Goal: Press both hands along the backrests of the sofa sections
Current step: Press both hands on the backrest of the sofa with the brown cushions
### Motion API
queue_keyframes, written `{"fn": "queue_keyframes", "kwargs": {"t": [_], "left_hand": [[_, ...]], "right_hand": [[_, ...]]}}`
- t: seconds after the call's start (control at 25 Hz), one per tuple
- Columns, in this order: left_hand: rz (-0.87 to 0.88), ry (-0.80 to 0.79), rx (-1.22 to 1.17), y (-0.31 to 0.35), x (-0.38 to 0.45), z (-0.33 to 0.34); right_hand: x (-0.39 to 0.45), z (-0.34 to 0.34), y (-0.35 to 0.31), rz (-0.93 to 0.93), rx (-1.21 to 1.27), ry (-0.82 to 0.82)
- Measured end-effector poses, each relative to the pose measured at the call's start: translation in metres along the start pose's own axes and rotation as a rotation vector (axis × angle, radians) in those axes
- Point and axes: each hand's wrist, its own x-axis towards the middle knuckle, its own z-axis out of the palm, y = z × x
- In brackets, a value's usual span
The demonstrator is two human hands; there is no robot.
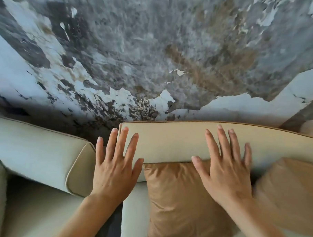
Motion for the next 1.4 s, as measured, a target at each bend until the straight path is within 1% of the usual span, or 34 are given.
{"fn": "queue_keyframes", "kwargs": {"t": [0.2,0.28,0.36,0.44,0.6,0.76,1.0,1.16,1.28,1.4], "left_hand": [[-0.049,-0.104,0.059,-0.003,0.022,0.139],[-0.066,-0.146,0.049,-0.007,0.032,0.186],[-0.09,-0.11,0.018,-0.01,0.034,0.221],[-0.081,-0.041,0.011,-0.013,0.036,0.243],[-0.037,0.018,0.034,-0.02,0.071,0.261],[-0.009,-0.002,0.042,-0.018,0.112,0.272],[0.045,0.042,0.039,-0.021,0.168,0.298],[0.071,0.081,0.032,-0.022,0.188,0.31],[0.081,0.064,0.008,-0.023,0.19,0.312],[0.08,-0.005,-0.005,-0.024,0.19,0.302]], "right_hand": [[0.044,0.143,0.014,0.027,0.03,-0.084],[0.056,0.194,0.013,0.022,0.043,-0.154],[0.061,0.233,0.01,0.009,0.038,-0.198],[0.065,0.26,0.011,0.007,0.047,-0.177],[0.092,0.282,0.016,0.021,0.033,-0.135],[0.126,0.295,0.022,0.068,0.034,-0.111],[0.17,0.314,0.029,0.116,0.003,-0.074],[0.186,0.321,0.033,0.132,-0.005,-0.052],[0.188,0.324,0.032,0.131,0.0,-0.042],[0.188,0.32,0.031,0.139,-0.023,-0.075]]}}
